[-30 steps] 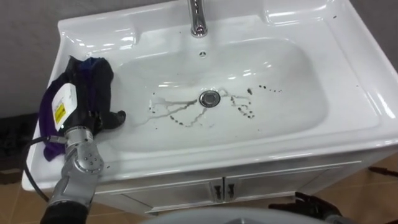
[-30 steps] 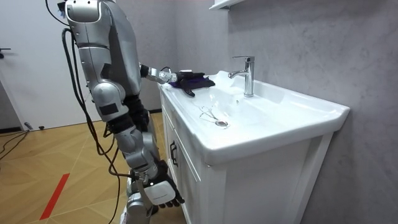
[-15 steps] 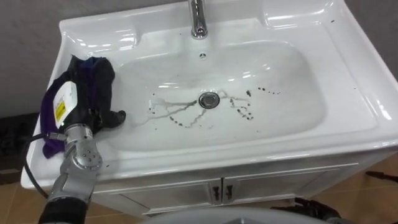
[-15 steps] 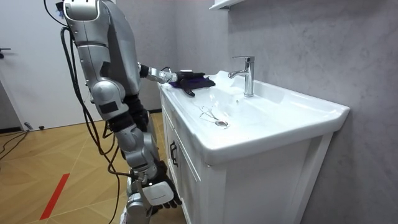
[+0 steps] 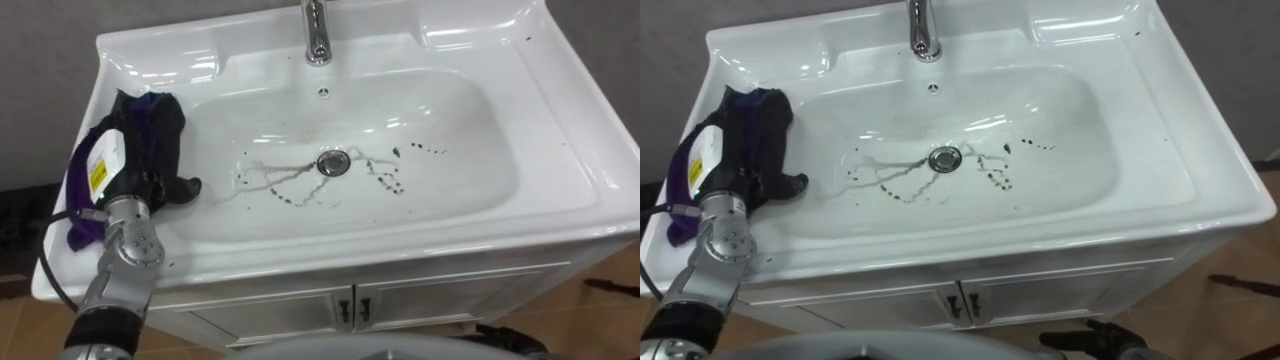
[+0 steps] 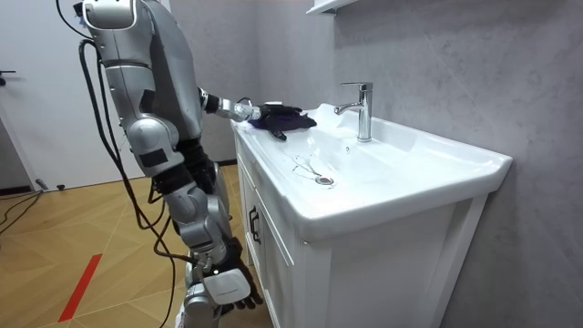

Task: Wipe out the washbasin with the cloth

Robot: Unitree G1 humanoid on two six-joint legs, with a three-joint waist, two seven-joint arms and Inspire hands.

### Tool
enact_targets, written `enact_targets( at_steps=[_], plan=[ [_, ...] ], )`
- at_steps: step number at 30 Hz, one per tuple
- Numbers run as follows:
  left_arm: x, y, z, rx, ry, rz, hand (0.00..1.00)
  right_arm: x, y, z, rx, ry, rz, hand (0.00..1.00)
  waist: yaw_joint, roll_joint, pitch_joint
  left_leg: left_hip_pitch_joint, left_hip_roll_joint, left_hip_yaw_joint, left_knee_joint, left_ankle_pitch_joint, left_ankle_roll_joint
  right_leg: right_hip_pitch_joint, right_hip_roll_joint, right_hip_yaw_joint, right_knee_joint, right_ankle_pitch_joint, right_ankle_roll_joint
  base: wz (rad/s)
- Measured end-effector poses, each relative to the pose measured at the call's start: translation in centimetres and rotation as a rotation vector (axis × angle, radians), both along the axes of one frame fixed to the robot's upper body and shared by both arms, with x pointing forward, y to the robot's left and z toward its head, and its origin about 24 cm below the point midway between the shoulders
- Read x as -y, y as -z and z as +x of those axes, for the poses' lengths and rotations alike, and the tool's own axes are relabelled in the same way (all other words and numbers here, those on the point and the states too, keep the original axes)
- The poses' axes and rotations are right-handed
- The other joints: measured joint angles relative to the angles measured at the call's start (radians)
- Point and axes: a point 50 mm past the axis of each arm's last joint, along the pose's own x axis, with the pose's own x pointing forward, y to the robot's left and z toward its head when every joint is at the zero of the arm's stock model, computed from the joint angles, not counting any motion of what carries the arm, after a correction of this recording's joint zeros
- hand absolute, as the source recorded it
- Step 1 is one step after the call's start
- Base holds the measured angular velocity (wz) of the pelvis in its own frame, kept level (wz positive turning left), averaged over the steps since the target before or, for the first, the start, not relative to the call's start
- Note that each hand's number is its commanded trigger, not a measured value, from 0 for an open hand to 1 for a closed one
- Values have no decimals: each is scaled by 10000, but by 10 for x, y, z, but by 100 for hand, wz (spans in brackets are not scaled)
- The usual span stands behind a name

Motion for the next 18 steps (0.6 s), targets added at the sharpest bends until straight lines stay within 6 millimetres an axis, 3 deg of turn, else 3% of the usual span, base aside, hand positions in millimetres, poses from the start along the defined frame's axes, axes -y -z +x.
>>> enact_targets(
  at_steps=[18],
  plan=[
    [-16, -5, 4, 581, -1296, -960, 100, 0, 0, 0, 6, -76, -45, 0, -2, 48, -52, 97, 23, 87, -27, 5, -8, 54, -7, 12, 113, -15, -39, -2]
  ],
)
